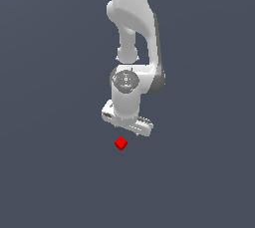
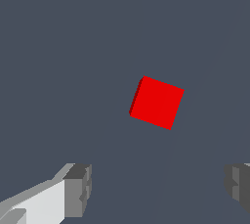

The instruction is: Pick up the red cube and move it to a goal position.

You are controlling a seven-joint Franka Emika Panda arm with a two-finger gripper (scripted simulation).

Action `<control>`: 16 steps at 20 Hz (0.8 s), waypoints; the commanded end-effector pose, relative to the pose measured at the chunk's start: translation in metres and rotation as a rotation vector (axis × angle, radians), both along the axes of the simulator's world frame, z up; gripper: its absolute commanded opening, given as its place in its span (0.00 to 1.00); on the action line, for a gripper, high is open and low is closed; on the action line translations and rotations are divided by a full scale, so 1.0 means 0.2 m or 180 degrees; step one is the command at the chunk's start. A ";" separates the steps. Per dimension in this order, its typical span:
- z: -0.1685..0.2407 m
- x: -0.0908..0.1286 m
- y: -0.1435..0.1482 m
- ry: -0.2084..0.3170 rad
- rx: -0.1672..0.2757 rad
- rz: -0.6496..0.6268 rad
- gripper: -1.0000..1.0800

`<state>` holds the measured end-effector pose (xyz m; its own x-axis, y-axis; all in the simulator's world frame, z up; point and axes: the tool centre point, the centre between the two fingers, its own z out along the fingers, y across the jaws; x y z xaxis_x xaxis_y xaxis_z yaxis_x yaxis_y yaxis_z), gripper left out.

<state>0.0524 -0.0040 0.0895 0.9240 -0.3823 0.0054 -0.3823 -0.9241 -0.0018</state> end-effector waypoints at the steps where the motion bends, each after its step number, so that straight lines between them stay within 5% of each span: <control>1: -0.08 0.04 -0.02 0.0003 -0.0002 -0.0246 0.96; 16: -0.34 0.18 -0.12 0.0017 0.0003 -0.1046 0.96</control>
